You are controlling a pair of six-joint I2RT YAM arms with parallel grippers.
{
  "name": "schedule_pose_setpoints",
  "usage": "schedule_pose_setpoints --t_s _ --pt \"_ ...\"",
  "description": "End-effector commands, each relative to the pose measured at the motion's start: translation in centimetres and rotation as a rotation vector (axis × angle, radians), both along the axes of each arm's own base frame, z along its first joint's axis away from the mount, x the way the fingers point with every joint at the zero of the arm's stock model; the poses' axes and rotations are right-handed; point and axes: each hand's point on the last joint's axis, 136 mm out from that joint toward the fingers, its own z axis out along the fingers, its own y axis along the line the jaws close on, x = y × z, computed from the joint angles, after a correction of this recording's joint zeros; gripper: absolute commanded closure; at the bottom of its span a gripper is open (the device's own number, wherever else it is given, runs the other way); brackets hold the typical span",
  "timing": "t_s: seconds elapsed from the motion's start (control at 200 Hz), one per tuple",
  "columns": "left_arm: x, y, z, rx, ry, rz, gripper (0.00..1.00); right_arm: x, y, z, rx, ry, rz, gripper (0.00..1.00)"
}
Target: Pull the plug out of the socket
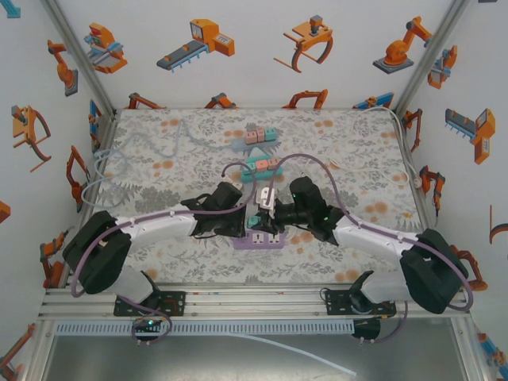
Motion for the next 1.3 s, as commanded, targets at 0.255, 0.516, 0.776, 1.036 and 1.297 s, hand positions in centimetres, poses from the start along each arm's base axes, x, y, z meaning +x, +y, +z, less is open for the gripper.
schedule_pose_setpoints --t_s 0.255,0.516,0.776,1.036,1.297 --pt "-1.5 5.1 1.1 0.09 0.013 0.007 0.5 10.2 -9.5 5.0 0.26 0.311 -0.667 0.91" --pt "-1.5 3.3 8.7 -0.158 -0.172 -0.062 0.37 15.4 -19.5 1.8 0.363 0.655 -1.137 0.9" --pt "-4.8 1.1 16.2 -0.465 -0.379 -0.273 0.1 16.9 -27.2 -5.3 0.55 1.036 -1.433 0.91" --pt "-5.2 2.1 16.1 -0.449 -0.426 -0.252 0.03 16.0 -28.6 -10.4 0.526 1.142 -1.517 0.81" --pt "-4.3 2.6 15.7 -0.408 -0.435 -0.202 0.03 14.0 -29.9 -13.5 0.467 1.159 -1.634 0.55"
